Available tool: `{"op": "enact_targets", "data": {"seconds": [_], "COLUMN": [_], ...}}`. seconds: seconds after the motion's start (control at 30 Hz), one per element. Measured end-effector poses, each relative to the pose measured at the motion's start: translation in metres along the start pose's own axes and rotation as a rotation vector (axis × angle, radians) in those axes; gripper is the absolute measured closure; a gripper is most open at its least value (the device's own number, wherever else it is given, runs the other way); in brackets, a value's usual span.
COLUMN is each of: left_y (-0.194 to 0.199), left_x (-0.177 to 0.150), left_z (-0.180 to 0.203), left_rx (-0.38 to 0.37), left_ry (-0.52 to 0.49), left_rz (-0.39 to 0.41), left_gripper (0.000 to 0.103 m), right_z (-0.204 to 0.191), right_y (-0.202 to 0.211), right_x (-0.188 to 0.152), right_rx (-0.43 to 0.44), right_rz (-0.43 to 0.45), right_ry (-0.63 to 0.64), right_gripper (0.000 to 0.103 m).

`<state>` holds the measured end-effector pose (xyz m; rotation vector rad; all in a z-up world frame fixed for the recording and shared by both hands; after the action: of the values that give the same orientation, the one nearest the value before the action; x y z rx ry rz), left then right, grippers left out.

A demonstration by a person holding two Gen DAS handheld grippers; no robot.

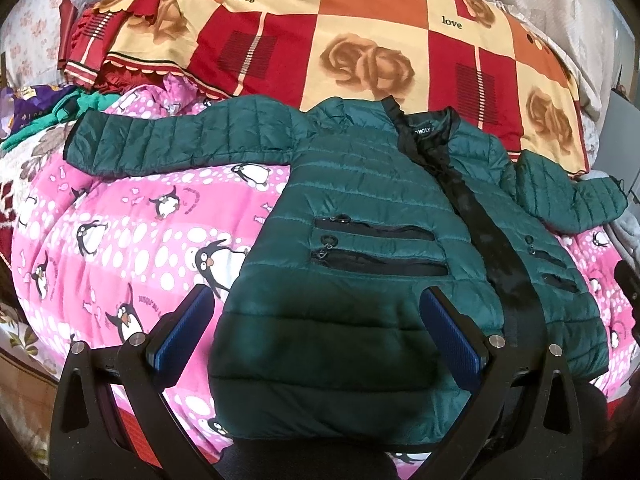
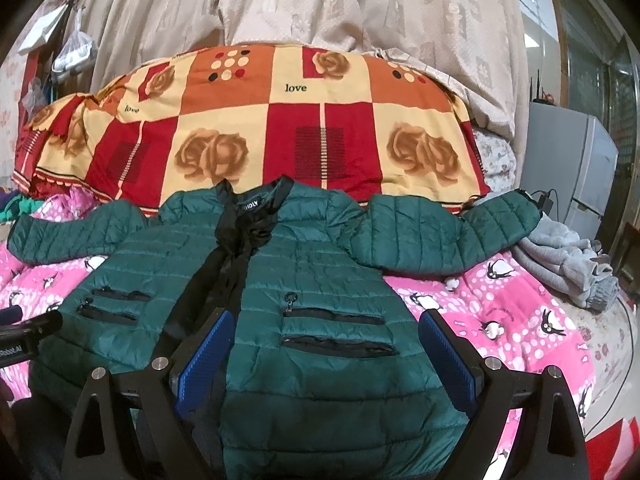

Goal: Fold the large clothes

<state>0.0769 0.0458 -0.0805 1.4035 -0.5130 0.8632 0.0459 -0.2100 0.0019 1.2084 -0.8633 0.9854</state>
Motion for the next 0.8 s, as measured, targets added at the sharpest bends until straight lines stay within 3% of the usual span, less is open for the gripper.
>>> {"op": "enact_targets", "data": {"seconds": [0.13, 0.33, 0.47, 0.7, 0.8], "left_y": [0.004, 0.004, 0.002, -0.02, -0.052], "left_x": [0.002, 0.002, 0.007, 0.069, 0.083], "left_z": [0.002, 0.008, 0.013, 0.038, 0.052], "left_rx": [0.001, 0.024, 0.04, 0.04, 0.002], "left_ry": [-0.007, -0.052, -0.077, -0.124, -0.123], "left_rz": [0.016, 0.022, 0.011, 0.12, 0.088], "left_gripper": [0.0, 0.0, 0.0, 0.0, 0.0], "right_z": [0.004, 0.008, -0.001, -0.037, -0.044], "right_y": [0.012, 0.018, -0.017, -0.092, -0.115], "right_x": [0.012, 0.045, 0.06, 0.047, 0.025], "right_rx": [0.01, 0.205, 0.24, 0.212, 0.254], "right_rz": [0.018, 0.104, 0.092, 0.088, -0.008], "right_ry": [-0.014, -0.125, -0.152, -0.037, -0.058], "right_gripper": [0.011, 0.011, 0.011, 0.011, 0.011]}}
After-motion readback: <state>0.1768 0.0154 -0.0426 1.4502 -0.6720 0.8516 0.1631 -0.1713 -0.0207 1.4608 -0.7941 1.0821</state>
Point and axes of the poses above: each gripper's, at about its wrist camera, not at the fingertips, and y roughly against the way its jaws point, z to its right, x to its top, the point moved 8 cm from there along -y, roughly the way its jaws point, and after that the axes turned 4 degrees about z, right-handed, at the moved point
